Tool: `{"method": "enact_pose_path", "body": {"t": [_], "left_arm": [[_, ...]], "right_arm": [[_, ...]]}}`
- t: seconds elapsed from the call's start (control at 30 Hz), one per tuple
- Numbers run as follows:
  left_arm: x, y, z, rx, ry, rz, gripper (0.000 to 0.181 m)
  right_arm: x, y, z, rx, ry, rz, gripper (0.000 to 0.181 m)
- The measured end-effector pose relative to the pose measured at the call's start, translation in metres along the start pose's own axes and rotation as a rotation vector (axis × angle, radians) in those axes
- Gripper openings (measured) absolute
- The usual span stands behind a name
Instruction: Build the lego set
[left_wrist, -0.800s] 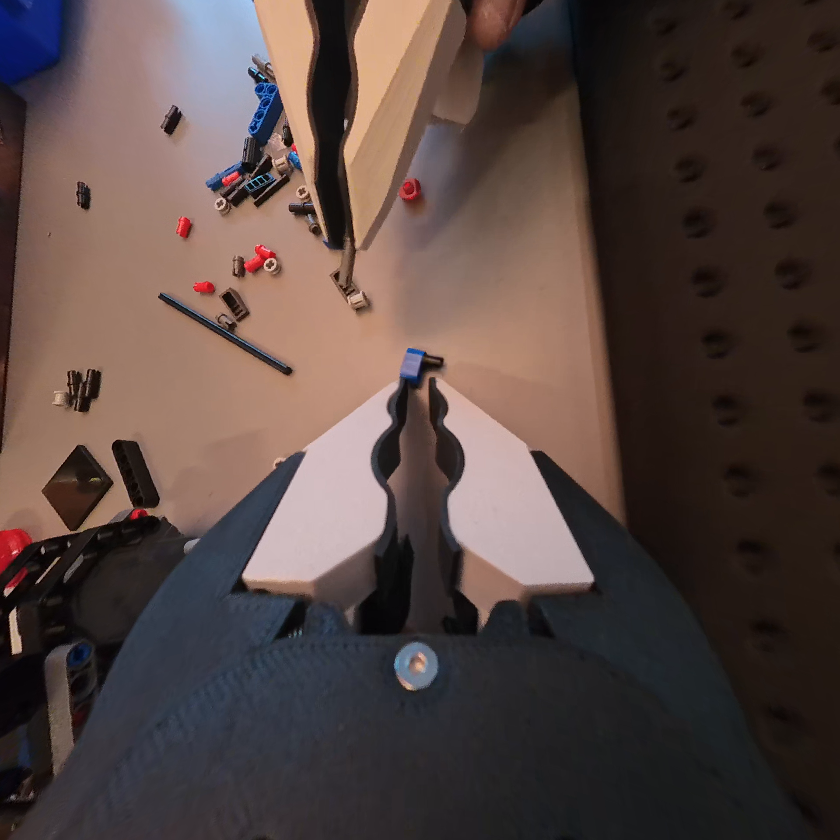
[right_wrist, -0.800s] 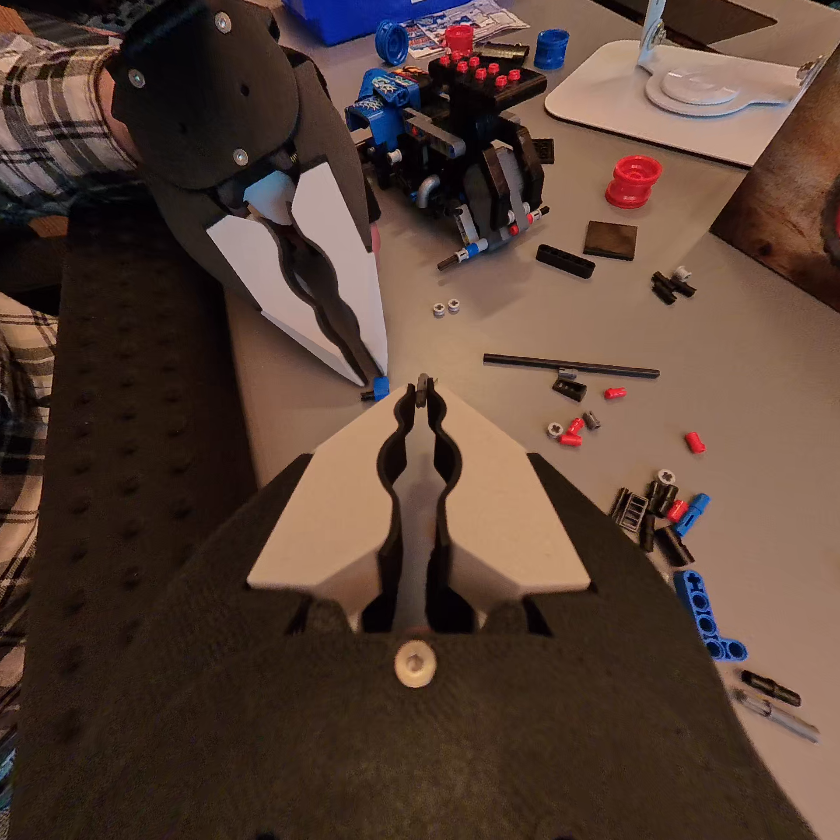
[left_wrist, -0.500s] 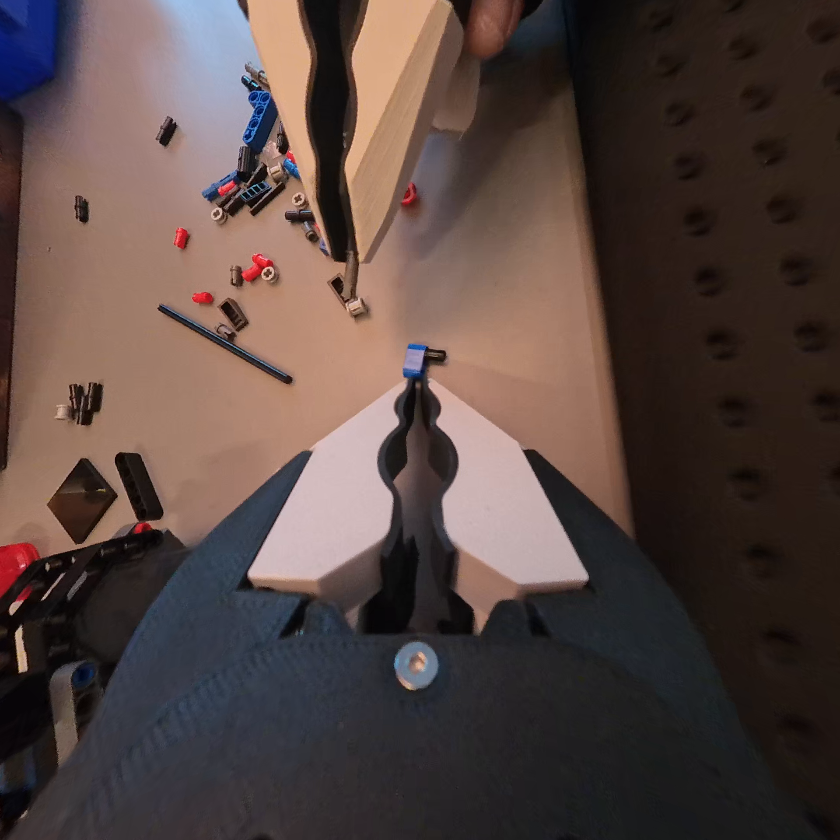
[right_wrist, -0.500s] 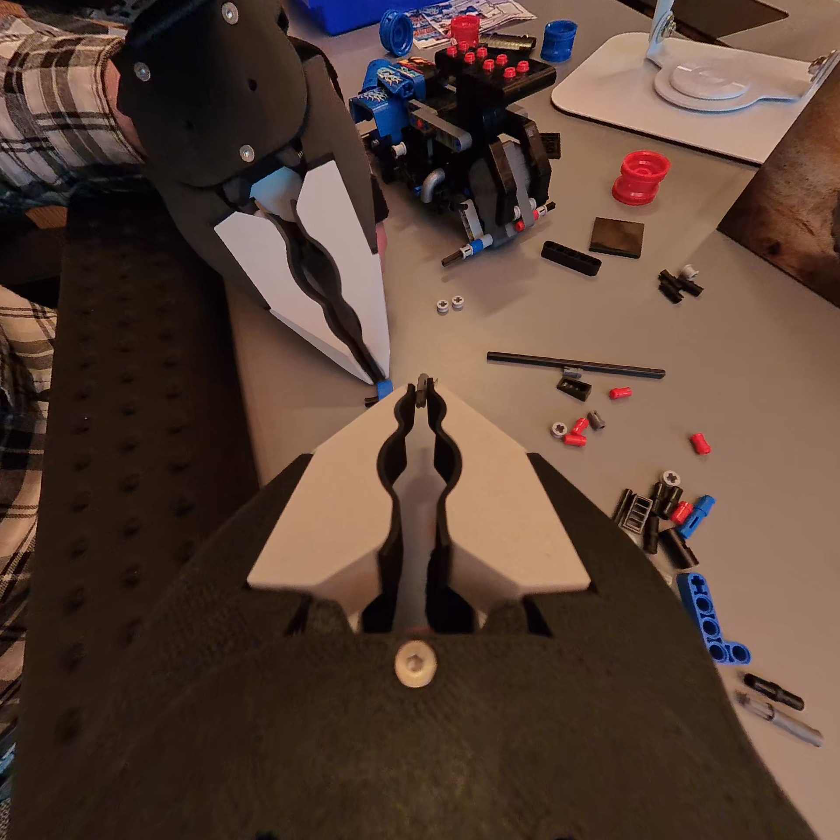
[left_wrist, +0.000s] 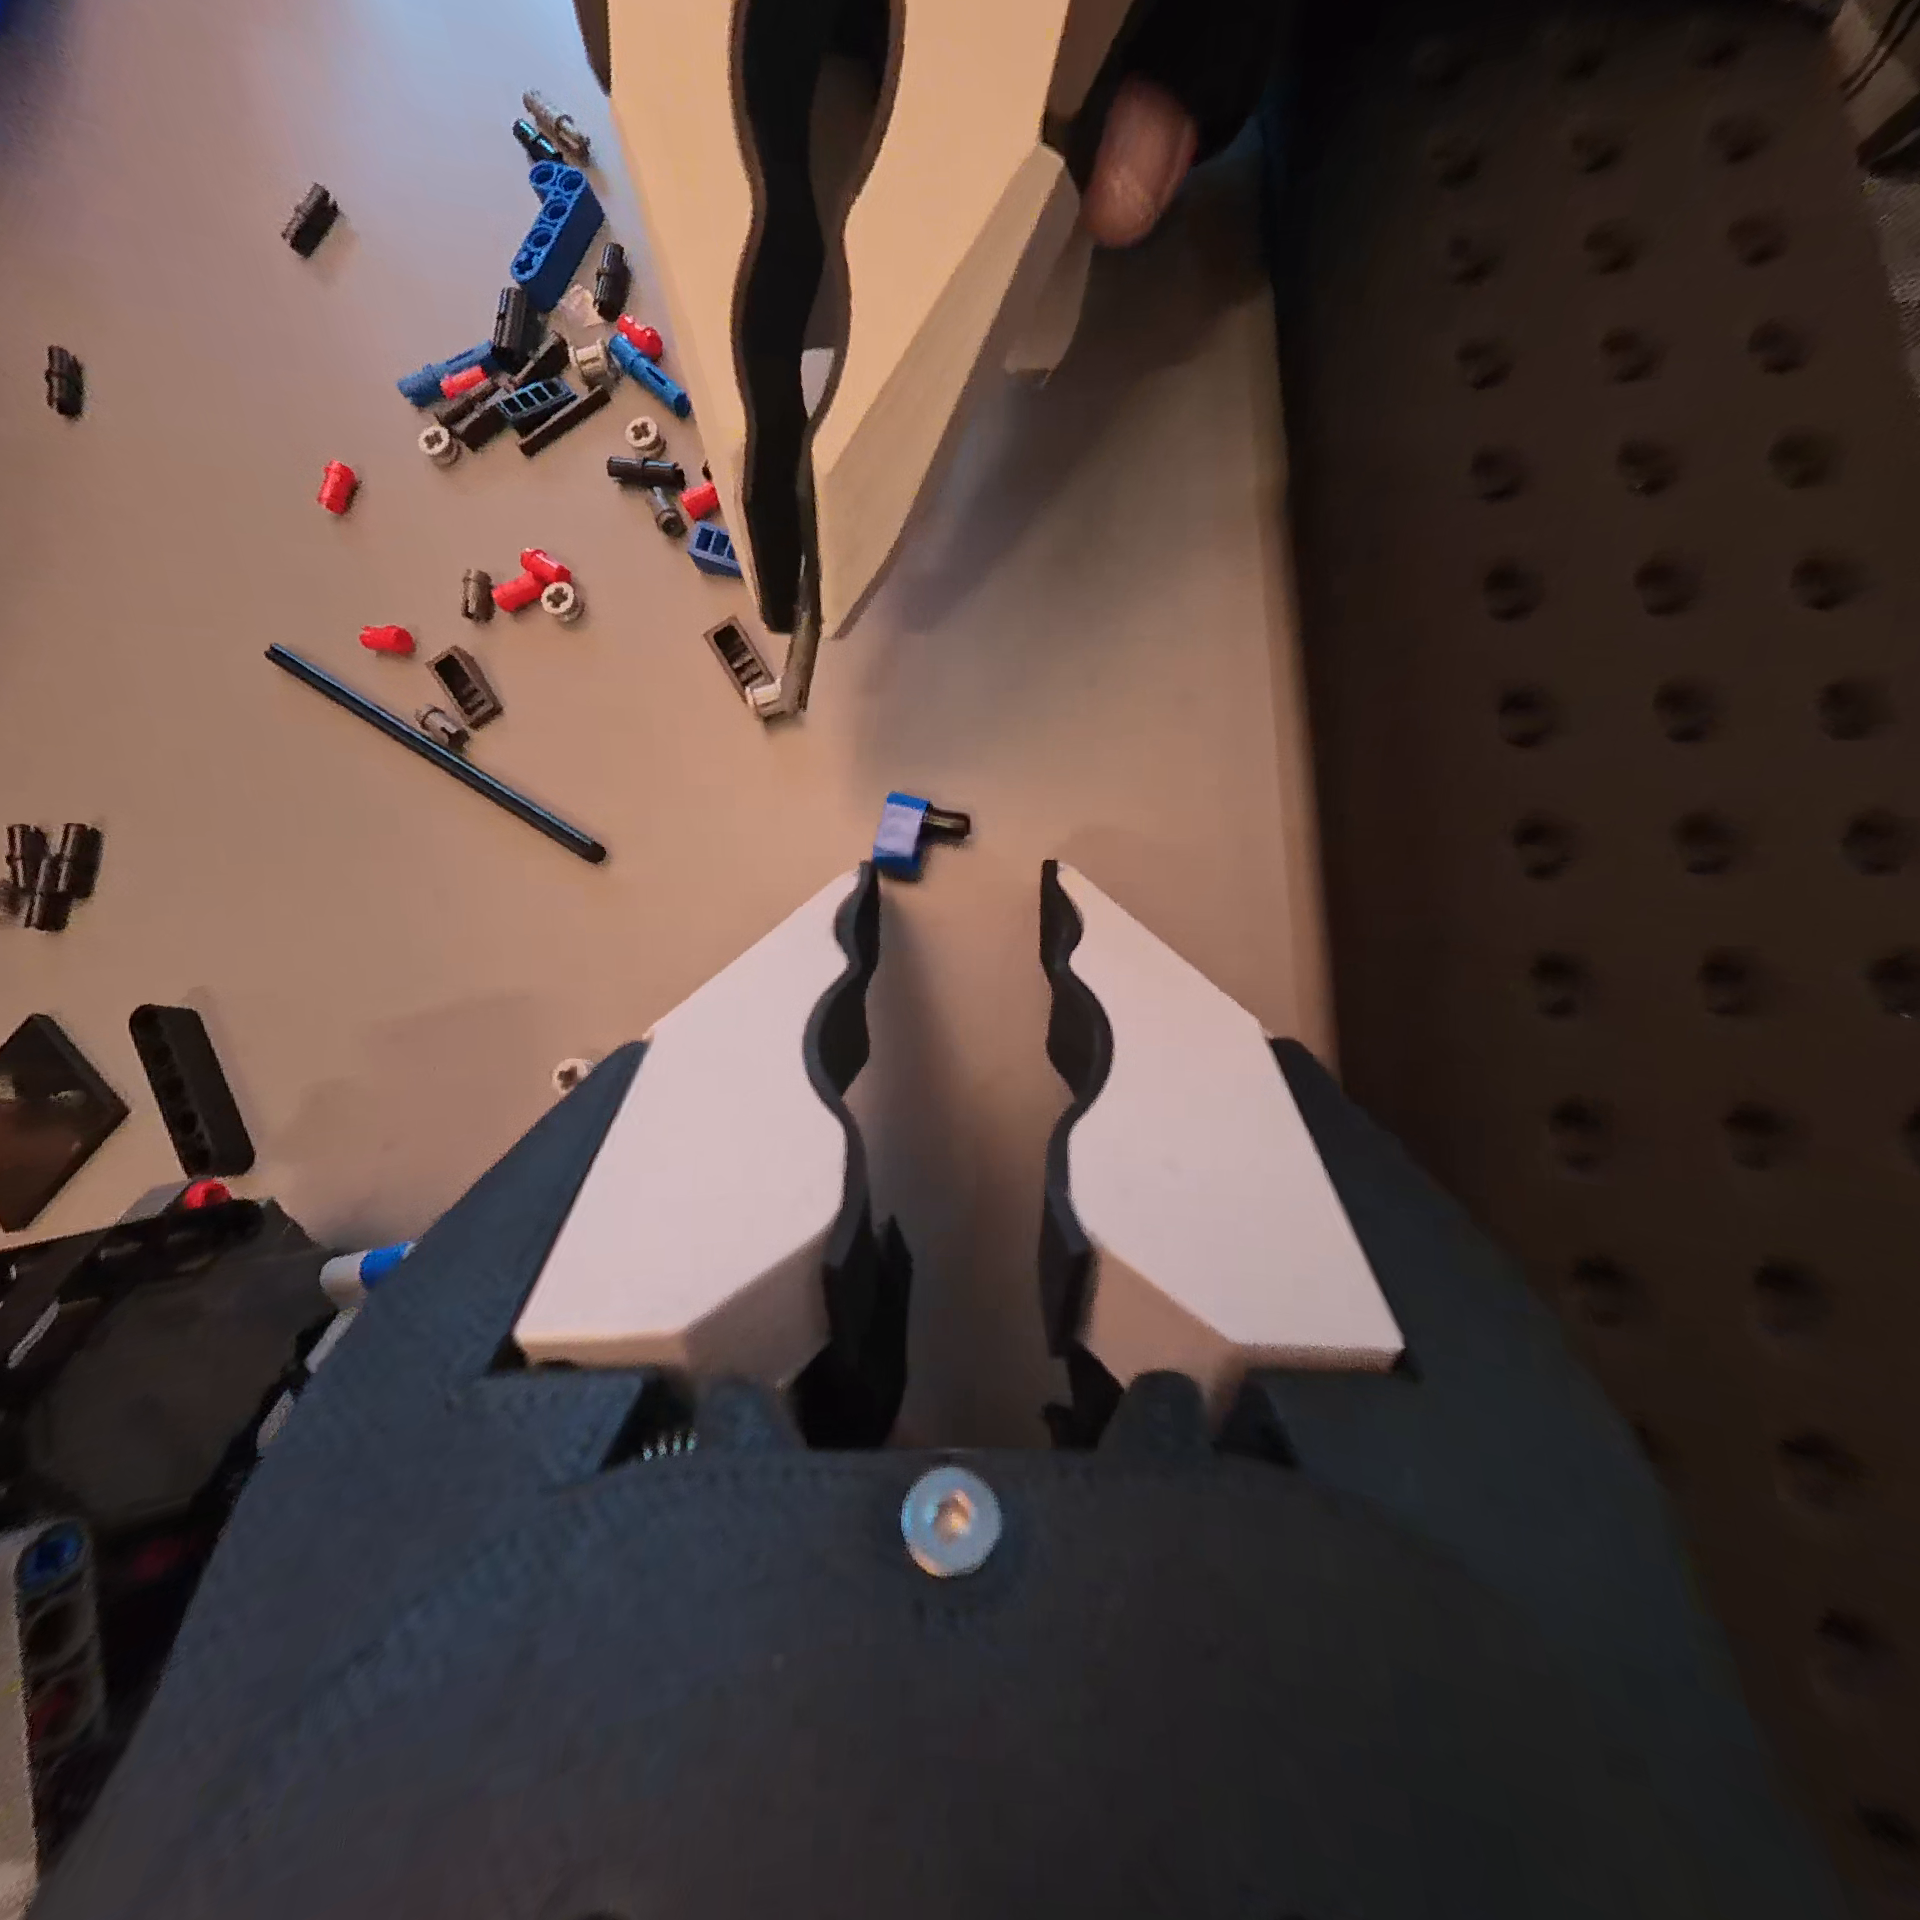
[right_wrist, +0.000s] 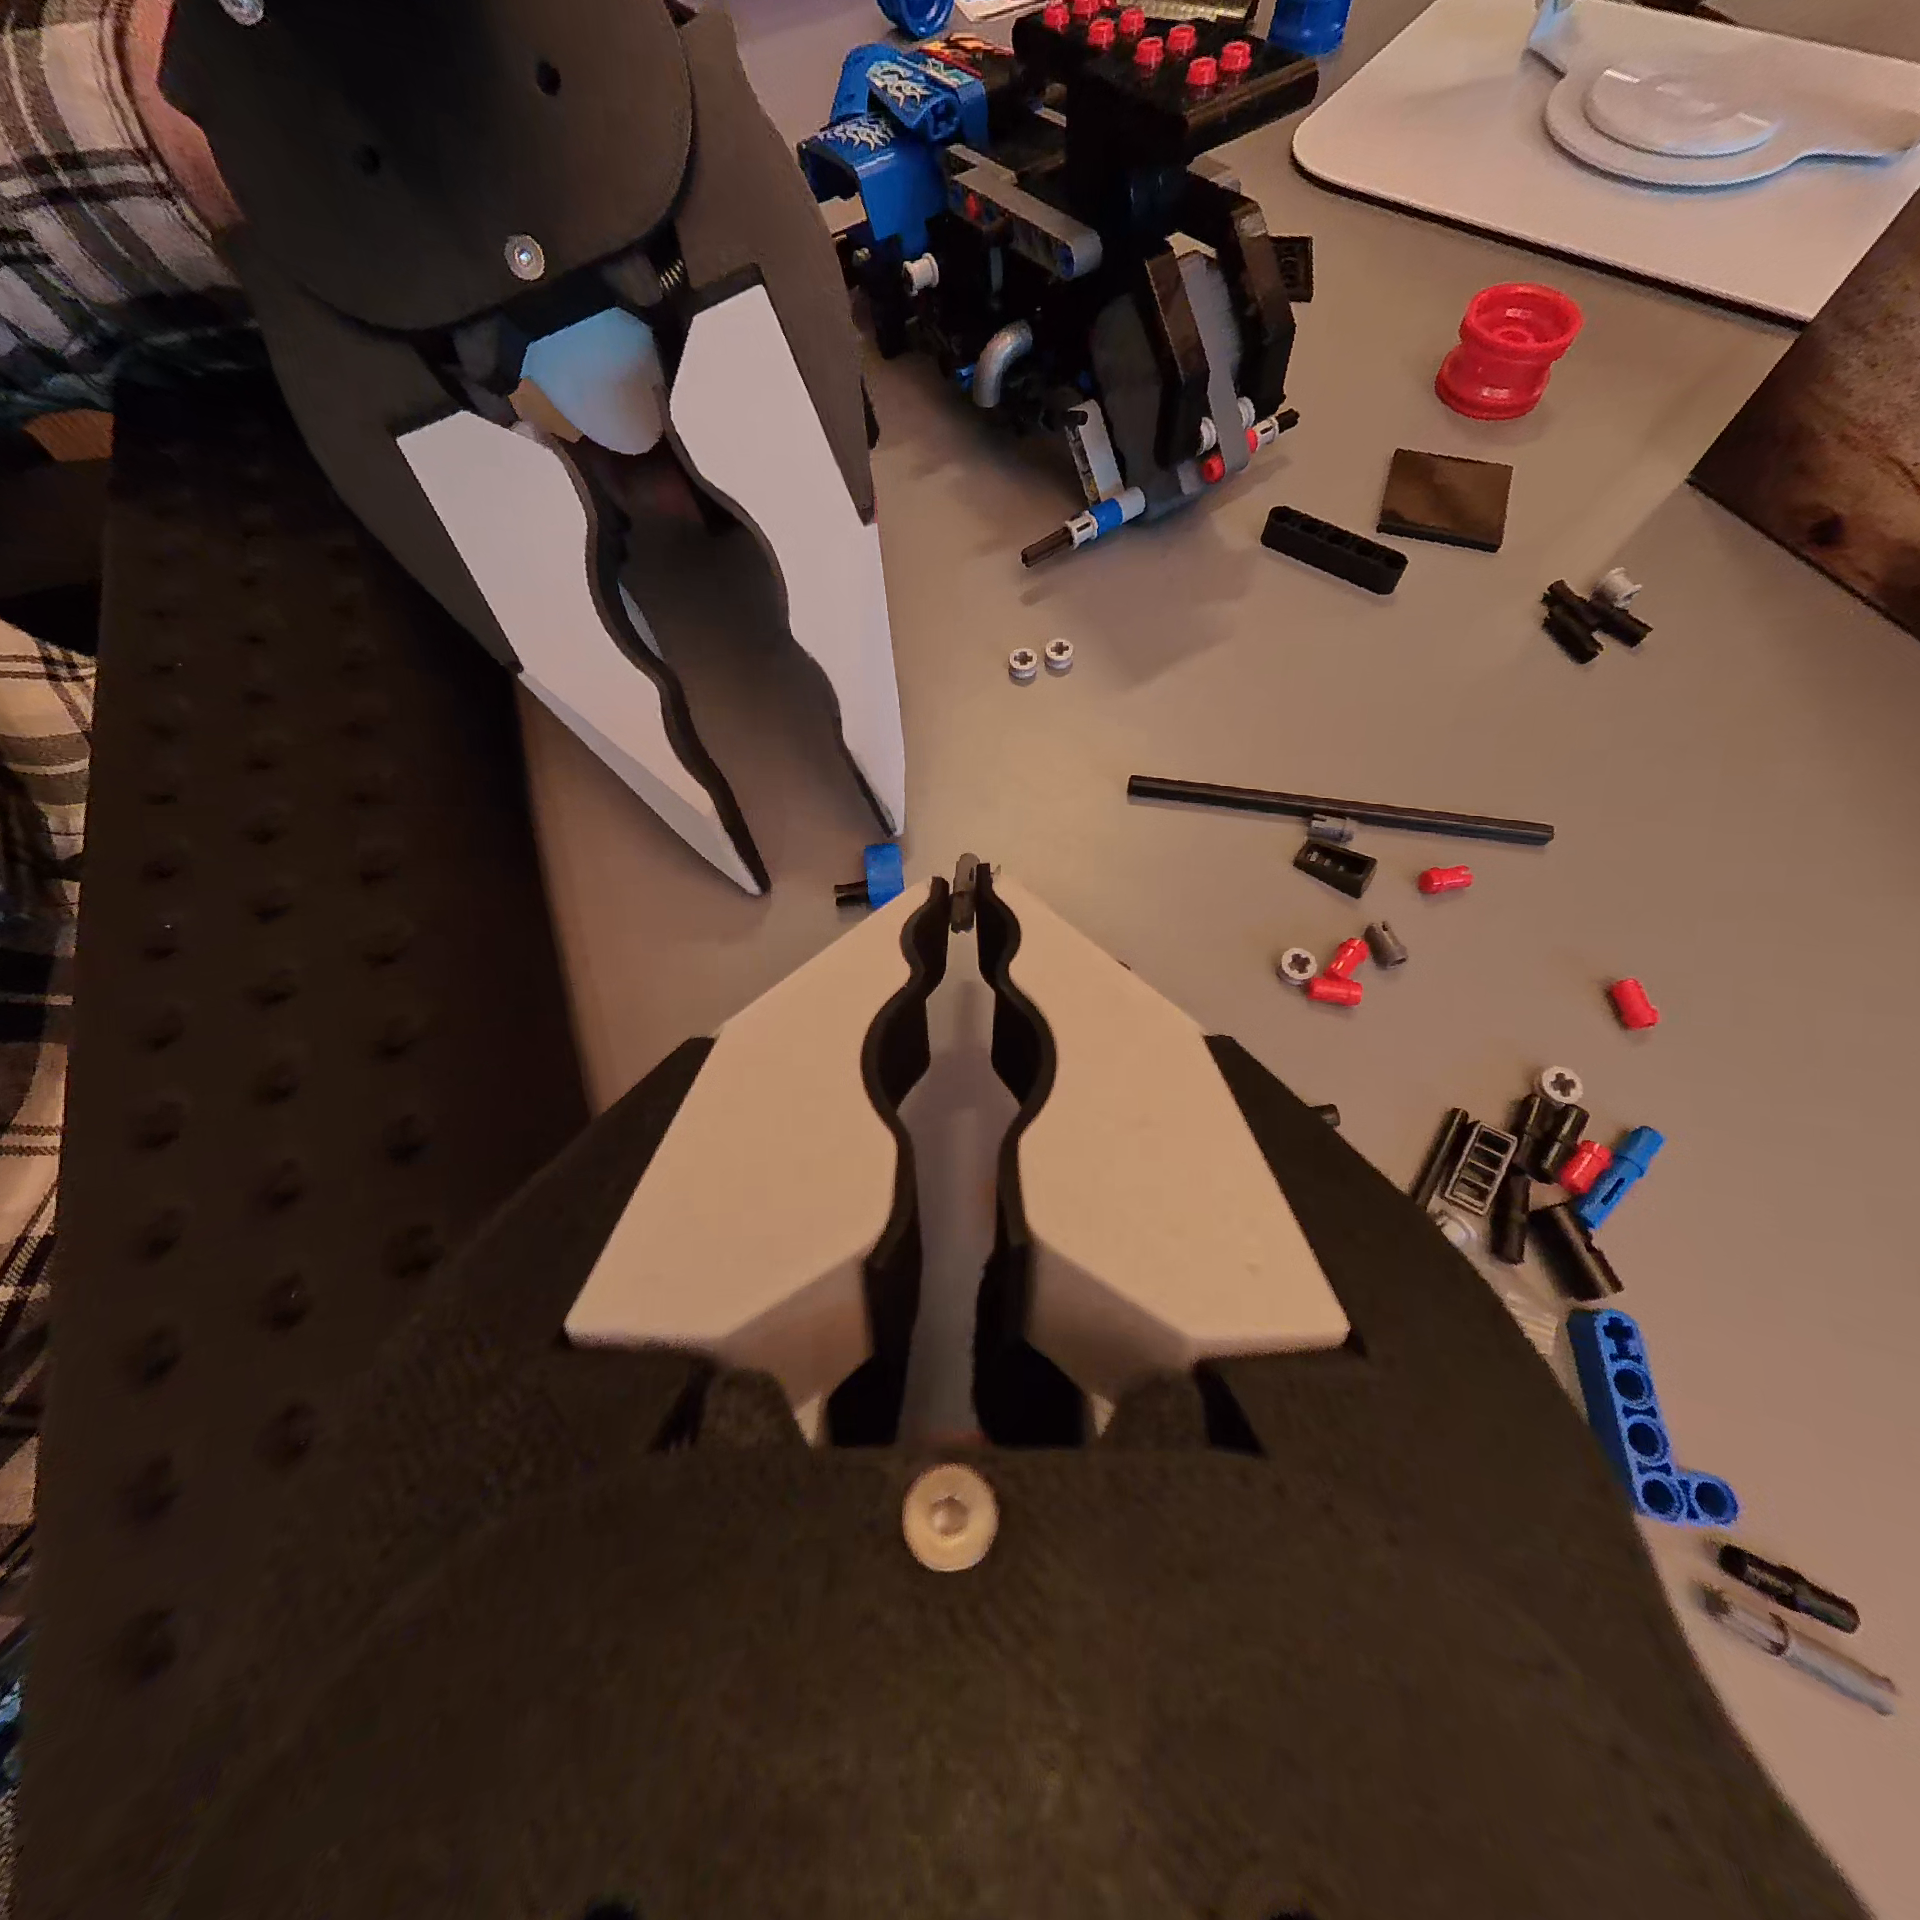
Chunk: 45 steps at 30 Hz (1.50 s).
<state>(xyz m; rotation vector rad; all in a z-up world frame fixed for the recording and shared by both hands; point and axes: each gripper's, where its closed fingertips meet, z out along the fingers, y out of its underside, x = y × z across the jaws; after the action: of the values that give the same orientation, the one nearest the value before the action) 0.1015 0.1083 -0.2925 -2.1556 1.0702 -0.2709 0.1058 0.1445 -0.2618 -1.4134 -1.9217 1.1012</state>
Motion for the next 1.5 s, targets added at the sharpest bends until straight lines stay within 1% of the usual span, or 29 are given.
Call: {"method": "enact_pose_path", "body": {"t": [0.13,0.3,0.47,0.6,0.77,0.87,0.93,1.0,1.13,1.33,1.5], "left_arm": [[0.000,-0.003,0.003,-0.006,-0.019,0.002,0.022],[0.002,-0.001,0.003,-0.012,-0.014,0.054,0.003],[0.001,0.006,-0.003,-0.028,-0.001,0.083,0.000],[0.000,0.012,-0.009,-0.042,0.021,0.075,0.003],[-0.002,0.014,-0.011,-0.039,0.030,0.050,0.014],[0.001,0.009,-0.008,-0.027,0.037,0.050,0.014],[0.003,0.007,-0.006,-0.020,0.041,0.053,0.014],[0.002,0.006,-0.005,-0.017,0.039,0.050,0.015],[0.001,0.006,-0.005,-0.015,0.030,0.043,0.018],[0.002,0.004,-0.004,-0.019,0.026,0.043,0.019],[0.005,0.000,0.000,-0.022,0.029,0.025,0.021]], "right_arm": [[0.000,0.002,0.001,-0.011,-0.001,0.001,0.003],[0.000,0.004,0.003,-0.024,-0.003,0.005,0.003],[-0.003,0.006,0.004,-0.039,-0.010,-0.007,0.003],[-0.006,0.008,0.005,-0.056,-0.016,-0.021,0.003],[-0.010,0.012,0.007,-0.082,-0.028,-0.041,0.003],[-0.013,0.017,0.009,-0.112,-0.034,-0.053,0.003],[-0.012,0.025,0.012,-0.162,-0.025,-0.051,0.003],[-0.013,0.028,0.012,-0.187,-0.022,-0.060,0.008],[-0.012,0.028,0.005,-0.194,0.006,-0.082,0.016],[-0.013,0.040,-0.007,-0.232,0.011,-0.068,0.017],[-0.021,0.038,-0.002,-0.228,-0.023,-0.075,0.017]]}}
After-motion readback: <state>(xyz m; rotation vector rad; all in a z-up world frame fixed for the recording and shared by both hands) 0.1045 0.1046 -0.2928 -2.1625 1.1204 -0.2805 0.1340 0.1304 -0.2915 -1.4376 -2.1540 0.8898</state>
